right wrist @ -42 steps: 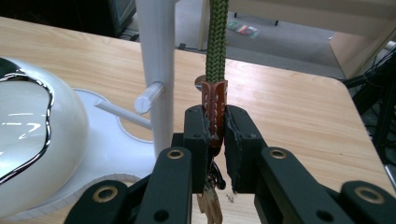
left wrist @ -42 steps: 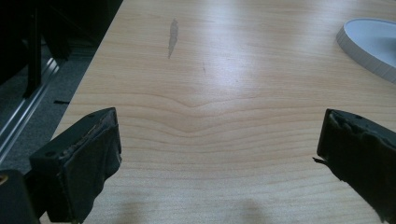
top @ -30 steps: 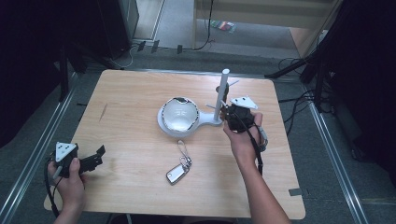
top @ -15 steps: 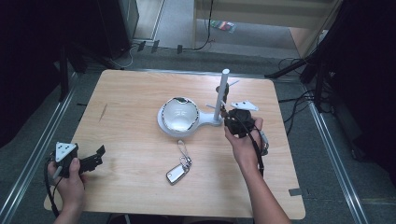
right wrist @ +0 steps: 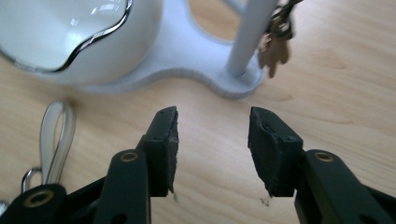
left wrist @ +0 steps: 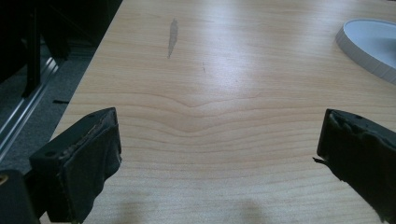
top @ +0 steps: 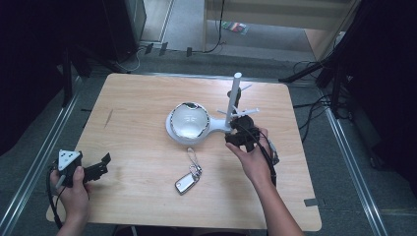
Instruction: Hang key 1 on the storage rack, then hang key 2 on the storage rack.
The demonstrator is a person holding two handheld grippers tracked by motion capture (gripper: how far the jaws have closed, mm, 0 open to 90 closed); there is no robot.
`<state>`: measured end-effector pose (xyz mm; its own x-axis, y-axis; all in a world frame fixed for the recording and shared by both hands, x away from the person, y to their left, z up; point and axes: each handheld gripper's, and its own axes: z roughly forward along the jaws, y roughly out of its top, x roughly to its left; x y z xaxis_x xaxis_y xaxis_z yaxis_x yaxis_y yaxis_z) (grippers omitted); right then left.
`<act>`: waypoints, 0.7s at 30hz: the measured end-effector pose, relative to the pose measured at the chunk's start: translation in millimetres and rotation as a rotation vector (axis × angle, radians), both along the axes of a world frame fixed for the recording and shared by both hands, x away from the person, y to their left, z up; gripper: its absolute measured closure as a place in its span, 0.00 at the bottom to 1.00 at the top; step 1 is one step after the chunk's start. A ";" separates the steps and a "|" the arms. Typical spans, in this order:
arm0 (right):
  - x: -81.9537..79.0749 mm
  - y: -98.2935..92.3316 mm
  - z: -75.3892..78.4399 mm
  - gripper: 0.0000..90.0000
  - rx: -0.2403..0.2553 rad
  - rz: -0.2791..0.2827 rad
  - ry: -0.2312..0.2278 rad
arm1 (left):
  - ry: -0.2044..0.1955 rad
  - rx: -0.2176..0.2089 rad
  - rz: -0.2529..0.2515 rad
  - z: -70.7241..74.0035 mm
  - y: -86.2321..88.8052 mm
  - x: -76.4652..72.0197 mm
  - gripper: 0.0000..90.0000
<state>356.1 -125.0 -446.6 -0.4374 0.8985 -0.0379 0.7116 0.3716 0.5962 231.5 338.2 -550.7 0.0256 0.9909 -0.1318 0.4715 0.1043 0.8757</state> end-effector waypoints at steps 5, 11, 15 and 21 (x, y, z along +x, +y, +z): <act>-2.8 12.7 -4.4 0.57 -0.065 0.058 0.080 | 0.003 0.003 0.000 0.0 -0.1 0.3 0.00; -2.9 25.0 -12.7 0.57 -0.099 0.095 0.167 | 0.006 -0.002 -0.002 0.1 0.4 0.3 0.00; -3.0 28.6 -15.9 0.56 -0.113 0.109 0.188 | 0.007 -0.002 -0.003 0.1 0.5 0.5 0.00; -3.8 34.5 -19.7 0.56 -0.103 0.127 0.223 | 0.009 0.000 -0.002 0.1 0.2 0.9 0.00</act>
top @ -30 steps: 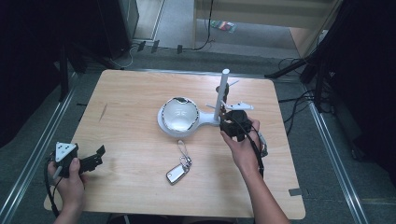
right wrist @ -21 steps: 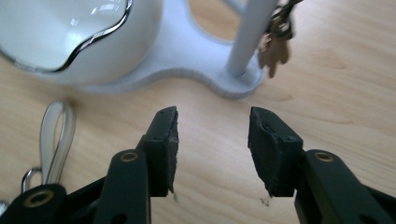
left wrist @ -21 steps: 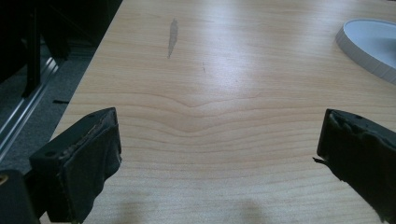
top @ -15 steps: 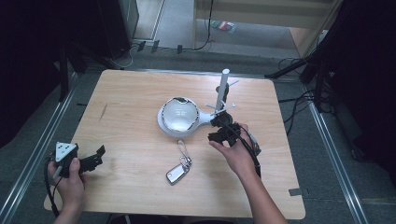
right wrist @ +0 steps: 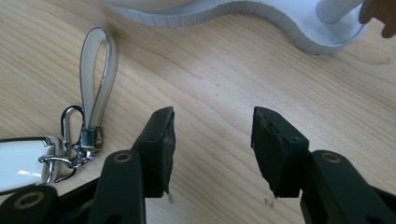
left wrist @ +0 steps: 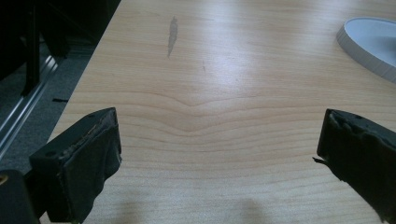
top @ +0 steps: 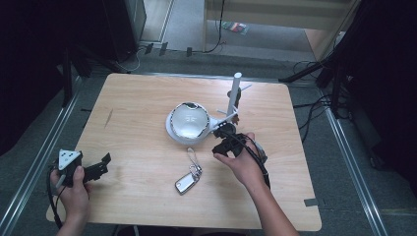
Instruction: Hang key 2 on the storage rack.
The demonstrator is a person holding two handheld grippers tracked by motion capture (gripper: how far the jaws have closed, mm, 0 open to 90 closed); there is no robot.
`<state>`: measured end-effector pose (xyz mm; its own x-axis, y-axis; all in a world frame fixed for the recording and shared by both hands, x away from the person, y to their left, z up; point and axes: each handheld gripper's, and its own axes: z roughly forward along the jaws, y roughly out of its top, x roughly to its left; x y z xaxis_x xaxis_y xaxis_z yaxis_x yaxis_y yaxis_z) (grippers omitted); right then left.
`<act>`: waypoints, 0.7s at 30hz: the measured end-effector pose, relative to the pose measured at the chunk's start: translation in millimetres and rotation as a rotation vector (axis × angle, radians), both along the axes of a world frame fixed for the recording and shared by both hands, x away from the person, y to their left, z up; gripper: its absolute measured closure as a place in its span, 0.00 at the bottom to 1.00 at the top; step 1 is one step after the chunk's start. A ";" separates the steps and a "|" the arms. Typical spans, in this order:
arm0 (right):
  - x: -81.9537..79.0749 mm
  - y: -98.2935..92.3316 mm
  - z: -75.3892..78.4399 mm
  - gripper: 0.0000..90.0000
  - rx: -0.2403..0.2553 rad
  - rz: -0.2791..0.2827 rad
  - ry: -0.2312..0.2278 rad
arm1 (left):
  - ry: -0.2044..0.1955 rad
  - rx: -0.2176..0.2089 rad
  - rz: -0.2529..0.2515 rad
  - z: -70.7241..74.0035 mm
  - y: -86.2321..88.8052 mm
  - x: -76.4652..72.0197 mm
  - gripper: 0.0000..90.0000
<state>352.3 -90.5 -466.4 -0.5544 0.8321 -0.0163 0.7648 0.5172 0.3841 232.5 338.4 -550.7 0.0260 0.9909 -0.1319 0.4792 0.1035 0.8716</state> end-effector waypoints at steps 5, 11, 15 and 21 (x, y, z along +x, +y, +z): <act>-1.8 4.4 -3.1 0.55 -0.007 0.019 0.015 | 0.000 0.001 0.000 0.0 0.0 -0.1 0.00; -5.8 12.1 -5.7 0.57 -0.012 0.031 0.017 | 0.001 0.001 -0.001 0.0 0.0 0.0 0.00; -7.8 18.9 -7.7 0.59 0.019 0.046 0.057 | 0.002 0.000 -0.001 0.0 -0.2 0.1 0.00; -10.9 32.5 -13.5 0.62 0.019 0.068 0.085 | 0.001 -0.001 -0.002 0.0 -0.1 0.1 0.00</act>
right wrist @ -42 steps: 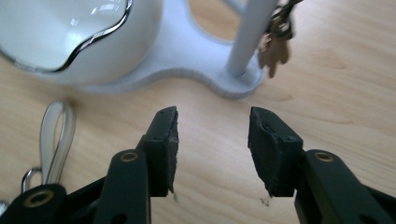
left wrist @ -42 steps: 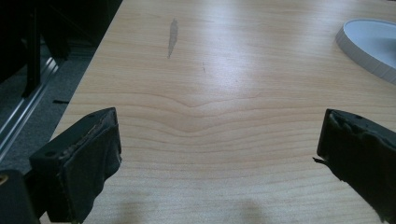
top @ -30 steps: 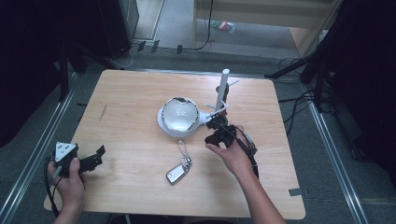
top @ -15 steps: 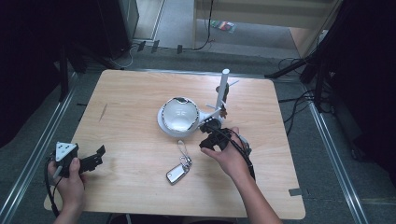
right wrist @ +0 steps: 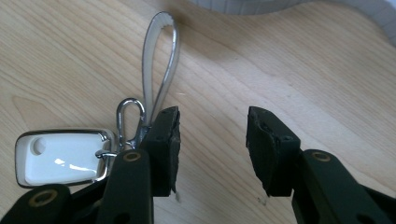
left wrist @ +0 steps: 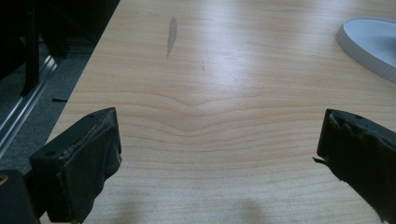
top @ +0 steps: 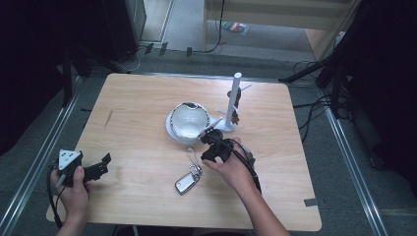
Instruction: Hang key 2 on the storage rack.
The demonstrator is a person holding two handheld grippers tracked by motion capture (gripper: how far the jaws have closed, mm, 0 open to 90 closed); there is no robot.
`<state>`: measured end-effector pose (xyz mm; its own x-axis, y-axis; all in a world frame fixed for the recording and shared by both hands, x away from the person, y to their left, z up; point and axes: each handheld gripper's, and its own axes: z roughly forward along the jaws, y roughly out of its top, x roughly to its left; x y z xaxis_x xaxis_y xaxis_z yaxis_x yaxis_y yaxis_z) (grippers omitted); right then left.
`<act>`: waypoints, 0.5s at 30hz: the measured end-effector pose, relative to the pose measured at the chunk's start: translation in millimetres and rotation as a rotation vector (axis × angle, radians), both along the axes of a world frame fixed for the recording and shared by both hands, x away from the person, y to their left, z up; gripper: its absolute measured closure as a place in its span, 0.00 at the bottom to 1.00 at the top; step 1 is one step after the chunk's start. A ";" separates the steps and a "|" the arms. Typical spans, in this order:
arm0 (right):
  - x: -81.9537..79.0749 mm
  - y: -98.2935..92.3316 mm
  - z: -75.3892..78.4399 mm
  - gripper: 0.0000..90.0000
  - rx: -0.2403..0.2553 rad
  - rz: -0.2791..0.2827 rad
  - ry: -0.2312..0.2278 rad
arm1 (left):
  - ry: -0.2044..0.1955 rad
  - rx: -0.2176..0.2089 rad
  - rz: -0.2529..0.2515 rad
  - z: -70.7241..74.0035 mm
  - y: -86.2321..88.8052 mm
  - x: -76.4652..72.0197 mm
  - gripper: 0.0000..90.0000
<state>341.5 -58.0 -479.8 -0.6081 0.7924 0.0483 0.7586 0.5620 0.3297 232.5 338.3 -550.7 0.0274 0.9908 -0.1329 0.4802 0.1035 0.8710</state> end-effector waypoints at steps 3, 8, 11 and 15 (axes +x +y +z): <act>-0.5 3.7 -2.5 0.64 -0.004 0.012 0.005 | 0.001 0.000 0.000 0.0 -0.1 0.0 0.00; -2.2 10.2 -5.2 0.66 -0.009 0.026 0.025 | 0.001 -0.002 0.001 0.0 -0.1 0.1 0.00; -4.2 15.2 -7.1 0.66 -0.010 0.042 0.046 | 0.000 -0.001 0.000 0.0 0.0 0.1 0.00; -6.3 20.7 -10.0 0.66 -0.015 0.062 0.061 | 0.001 -0.002 0.000 0.0 0.0 0.1 0.00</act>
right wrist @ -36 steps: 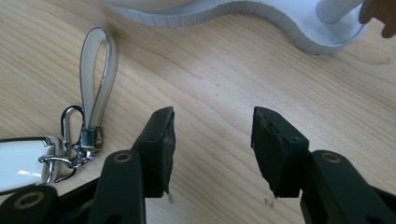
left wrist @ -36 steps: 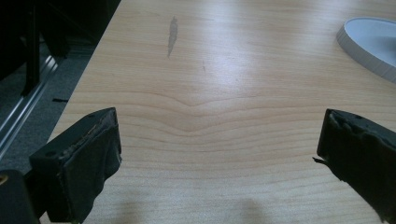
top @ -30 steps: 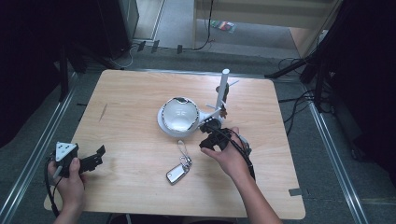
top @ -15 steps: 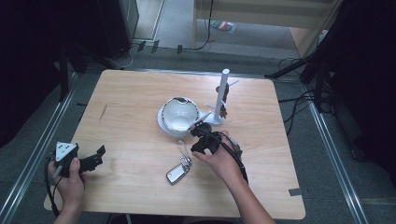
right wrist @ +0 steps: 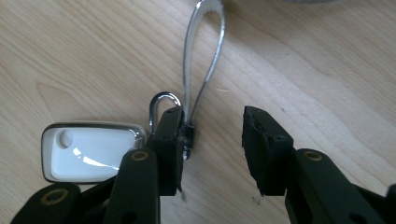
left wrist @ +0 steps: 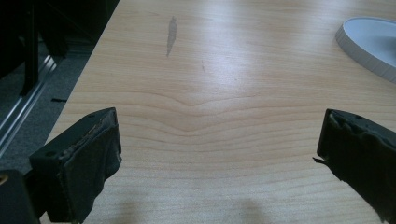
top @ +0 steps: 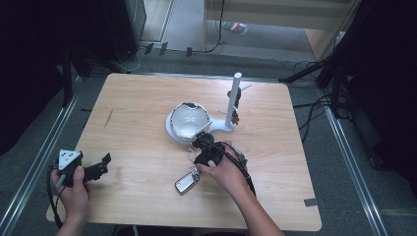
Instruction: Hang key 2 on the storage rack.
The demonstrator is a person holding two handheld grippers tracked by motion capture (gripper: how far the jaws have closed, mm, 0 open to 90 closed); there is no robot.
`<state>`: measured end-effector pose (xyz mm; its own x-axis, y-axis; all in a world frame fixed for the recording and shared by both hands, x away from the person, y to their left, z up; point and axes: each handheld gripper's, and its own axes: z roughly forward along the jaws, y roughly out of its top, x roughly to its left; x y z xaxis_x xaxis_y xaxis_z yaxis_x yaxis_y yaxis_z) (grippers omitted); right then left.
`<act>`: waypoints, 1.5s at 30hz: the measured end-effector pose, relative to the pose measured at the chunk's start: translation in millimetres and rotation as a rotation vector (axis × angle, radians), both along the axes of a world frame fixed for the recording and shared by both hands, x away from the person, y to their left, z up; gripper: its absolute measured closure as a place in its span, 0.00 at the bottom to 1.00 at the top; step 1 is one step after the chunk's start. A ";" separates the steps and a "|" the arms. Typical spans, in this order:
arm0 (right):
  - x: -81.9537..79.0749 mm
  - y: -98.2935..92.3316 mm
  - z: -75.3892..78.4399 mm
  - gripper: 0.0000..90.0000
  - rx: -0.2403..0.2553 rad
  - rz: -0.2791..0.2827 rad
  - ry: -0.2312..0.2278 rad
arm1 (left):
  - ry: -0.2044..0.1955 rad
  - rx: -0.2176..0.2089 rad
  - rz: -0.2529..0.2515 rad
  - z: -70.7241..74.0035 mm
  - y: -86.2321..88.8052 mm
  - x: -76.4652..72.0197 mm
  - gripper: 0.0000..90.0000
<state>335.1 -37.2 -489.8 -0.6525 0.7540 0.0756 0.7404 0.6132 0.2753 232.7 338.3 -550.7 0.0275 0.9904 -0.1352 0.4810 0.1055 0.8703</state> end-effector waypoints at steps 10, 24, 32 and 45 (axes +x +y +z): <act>-3.5 10.0 -4.5 0.67 -0.019 0.016 0.028 | 0.000 -0.001 -0.001 0.0 0.1 0.0 0.00; -3.6 13.2 -10.3 0.77 -0.049 0.029 0.051 | 0.001 -0.001 -0.001 0.0 0.1 0.1 0.00; -2.6 12.1 -13.7 0.84 -0.055 0.014 0.062 | 0.001 -0.001 -0.001 0.0 0.2 0.1 0.00; -5.7 7.2 -15.9 0.92 -0.086 0.020 0.012 | 0.001 -0.003 -0.001 0.0 0.0 0.2 0.00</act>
<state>329.4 -30.0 -505.7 -0.6668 0.7450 0.0194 0.7309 0.6487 0.2122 232.8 338.3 -550.7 0.0280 0.9900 -0.1382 0.4822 0.1077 0.8694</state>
